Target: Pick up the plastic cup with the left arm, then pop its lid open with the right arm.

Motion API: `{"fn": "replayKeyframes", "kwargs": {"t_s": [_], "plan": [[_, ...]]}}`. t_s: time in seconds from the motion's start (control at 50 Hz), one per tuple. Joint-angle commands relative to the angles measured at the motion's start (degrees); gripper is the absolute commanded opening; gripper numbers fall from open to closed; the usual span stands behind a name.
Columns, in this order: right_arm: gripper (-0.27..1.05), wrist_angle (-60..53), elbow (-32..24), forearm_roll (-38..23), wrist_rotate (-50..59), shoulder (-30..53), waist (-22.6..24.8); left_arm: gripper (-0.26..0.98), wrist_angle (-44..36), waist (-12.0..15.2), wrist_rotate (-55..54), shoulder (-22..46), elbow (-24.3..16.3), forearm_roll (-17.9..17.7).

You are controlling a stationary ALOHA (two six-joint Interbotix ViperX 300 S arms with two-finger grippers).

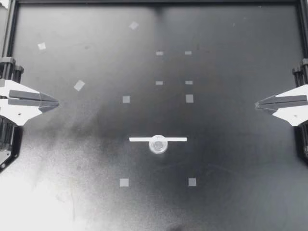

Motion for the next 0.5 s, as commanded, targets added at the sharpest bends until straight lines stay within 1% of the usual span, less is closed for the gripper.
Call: {"fn": "replayKeyframes", "kwargs": {"t_s": [0.0,0.02,0.08,0.12,0.22,0.3,0.36,0.4,0.48], "plan": [[0.01,-0.3,-0.9,-0.1,0.0,0.3,-0.3,0.02,-2.4,0.1,2.0,-0.7,1.4,0.0],[-0.04,-0.4,-0.8,0.0,0.2,0.2,-0.4,-0.01,-2.9,0.1,2.0,-0.9,1.6,0.0],[-0.11,-0.4,-0.8,0.3,0.8,0.3,-0.4,-0.09,-4.1,0.1,2.2,-1.3,2.0,-0.1],[-0.13,-0.2,-1.1,0.6,1.4,0.5,-0.4,-0.11,-4.2,0.1,2.3,-1.3,1.6,-0.2],[-0.13,0.7,-4.2,1.1,3.3,2.6,-1.4,-0.11,-2.9,0.1,2.9,-0.2,-0.9,-0.3],[-0.13,4.0,-7.5,1.1,3.5,6.4,-2.0,-0.11,1.1,0.1,3.4,3.6,-3.8,-0.3],[-0.13,7.6,-9.8,1.1,3.6,10.7,-2.0,-0.11,3.9,0.1,3.2,7.2,-5.0,-0.3],[-0.13,9.3,-11.3,1.1,3.8,13.9,-2.1,-0.11,4.8,0.0,2.8,10.0,-5.6,-0.3],[-0.12,11.3,-13.7,1.1,4.0,19.1,-2.0,-0.11,4.1,0.1,2.2,14.9,-6.1,-0.5]]}}
